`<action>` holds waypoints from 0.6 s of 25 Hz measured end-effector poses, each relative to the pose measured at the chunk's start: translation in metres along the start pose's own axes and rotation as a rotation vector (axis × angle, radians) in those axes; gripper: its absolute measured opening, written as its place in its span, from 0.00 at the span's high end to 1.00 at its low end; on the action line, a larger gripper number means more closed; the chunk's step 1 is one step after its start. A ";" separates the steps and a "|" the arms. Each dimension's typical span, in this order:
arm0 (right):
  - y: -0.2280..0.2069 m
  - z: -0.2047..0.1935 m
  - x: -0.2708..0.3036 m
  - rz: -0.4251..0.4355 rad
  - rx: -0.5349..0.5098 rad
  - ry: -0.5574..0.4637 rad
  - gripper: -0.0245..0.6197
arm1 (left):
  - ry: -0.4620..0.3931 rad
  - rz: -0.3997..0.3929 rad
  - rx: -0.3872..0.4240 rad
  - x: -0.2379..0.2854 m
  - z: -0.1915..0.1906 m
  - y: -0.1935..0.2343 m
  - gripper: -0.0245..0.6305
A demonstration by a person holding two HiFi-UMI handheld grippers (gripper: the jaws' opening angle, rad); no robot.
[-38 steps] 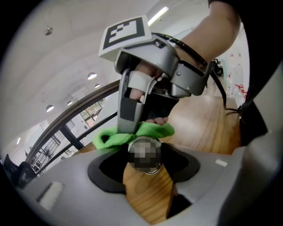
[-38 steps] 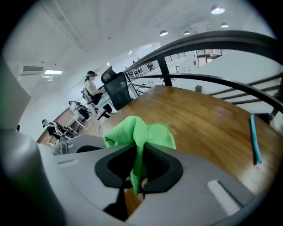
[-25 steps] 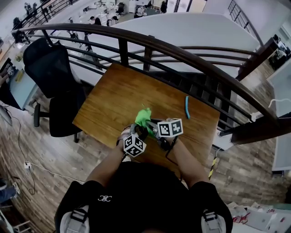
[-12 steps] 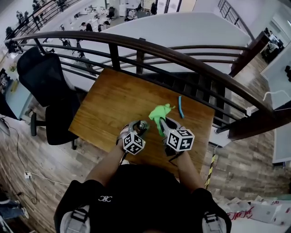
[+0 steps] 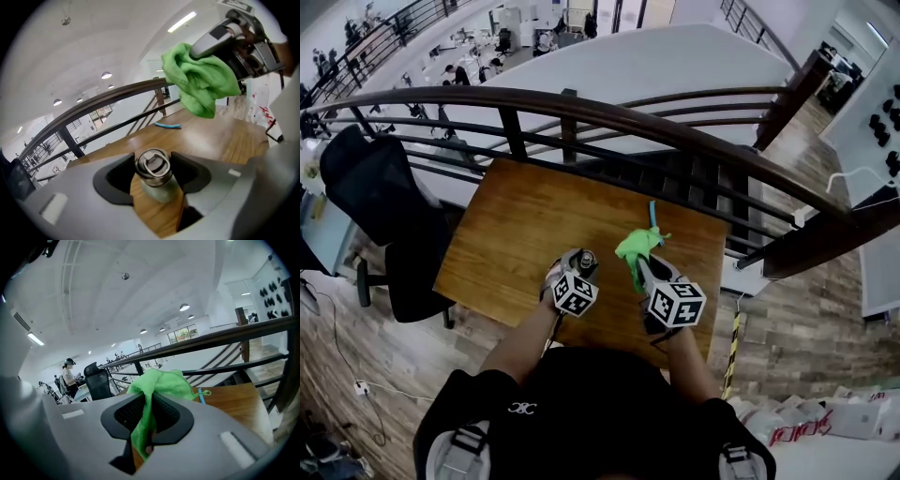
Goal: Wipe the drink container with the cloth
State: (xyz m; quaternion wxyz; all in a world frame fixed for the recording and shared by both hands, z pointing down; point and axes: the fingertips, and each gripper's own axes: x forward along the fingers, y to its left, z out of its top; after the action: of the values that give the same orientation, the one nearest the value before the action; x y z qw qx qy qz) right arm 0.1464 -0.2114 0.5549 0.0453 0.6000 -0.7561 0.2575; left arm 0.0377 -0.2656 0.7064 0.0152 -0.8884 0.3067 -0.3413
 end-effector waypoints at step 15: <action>0.011 -0.006 0.001 0.031 -0.015 0.011 0.89 | -0.009 0.034 -0.070 -0.007 -0.003 0.004 0.52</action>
State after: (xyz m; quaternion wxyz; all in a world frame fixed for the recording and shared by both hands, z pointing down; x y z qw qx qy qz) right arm 0.1340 -0.2077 0.5570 0.0498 0.5863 -0.7671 0.2555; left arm 0.0299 -0.2646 0.7033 -0.0088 -0.8845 0.3336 -0.3260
